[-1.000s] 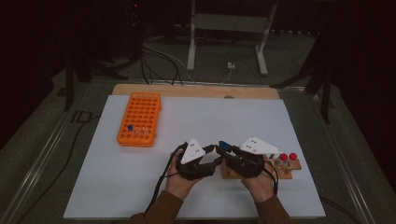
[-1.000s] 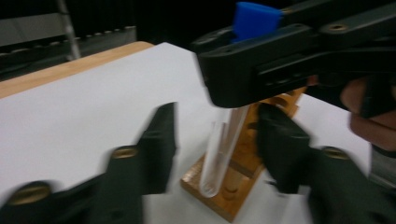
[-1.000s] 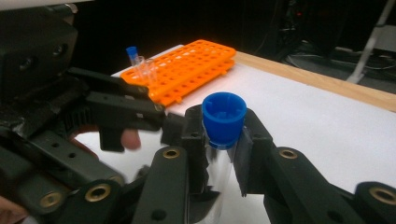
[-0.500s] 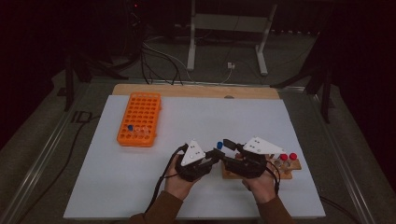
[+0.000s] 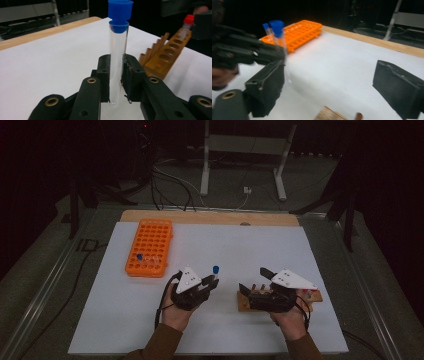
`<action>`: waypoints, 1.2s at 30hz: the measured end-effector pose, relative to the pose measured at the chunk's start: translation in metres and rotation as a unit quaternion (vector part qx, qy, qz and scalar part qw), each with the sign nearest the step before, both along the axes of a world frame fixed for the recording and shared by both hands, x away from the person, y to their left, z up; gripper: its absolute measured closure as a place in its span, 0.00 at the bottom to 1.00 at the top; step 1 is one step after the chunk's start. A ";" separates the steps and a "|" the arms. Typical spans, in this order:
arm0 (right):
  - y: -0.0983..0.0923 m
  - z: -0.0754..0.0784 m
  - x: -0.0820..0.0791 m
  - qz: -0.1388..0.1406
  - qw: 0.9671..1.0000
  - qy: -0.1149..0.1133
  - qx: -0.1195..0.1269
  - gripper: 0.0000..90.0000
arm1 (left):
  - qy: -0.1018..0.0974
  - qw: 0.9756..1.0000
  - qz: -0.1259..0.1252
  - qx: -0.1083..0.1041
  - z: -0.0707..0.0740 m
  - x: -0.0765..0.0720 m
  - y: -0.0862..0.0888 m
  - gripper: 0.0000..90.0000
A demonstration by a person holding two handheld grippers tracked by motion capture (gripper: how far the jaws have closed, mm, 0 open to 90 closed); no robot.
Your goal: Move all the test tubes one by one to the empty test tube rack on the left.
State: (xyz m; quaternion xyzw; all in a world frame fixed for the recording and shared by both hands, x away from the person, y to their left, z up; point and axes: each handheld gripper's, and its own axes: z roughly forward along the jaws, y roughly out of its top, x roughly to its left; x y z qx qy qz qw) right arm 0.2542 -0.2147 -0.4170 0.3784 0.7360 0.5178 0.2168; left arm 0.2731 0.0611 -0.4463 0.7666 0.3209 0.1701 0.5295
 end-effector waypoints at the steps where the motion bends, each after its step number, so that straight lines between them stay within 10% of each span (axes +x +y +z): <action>1: -0.002 -0.001 0.000 -0.003 1.000 0.000 -0.001 0.09 | 0.000 1.000 0.005 0.000 0.000 0.000 0.003 0.86; 18: -0.020 -0.009 -0.001 -0.030 0.999 0.009 -0.006 0.00 | -0.018 0.996 0.091 -0.009 0.010 0.008 0.066 0.86; 36: -0.026 -0.007 -0.003 -0.035 0.999 0.004 0.004 0.00 | -0.015 0.981 0.192 -0.013 0.008 0.011 0.145 0.86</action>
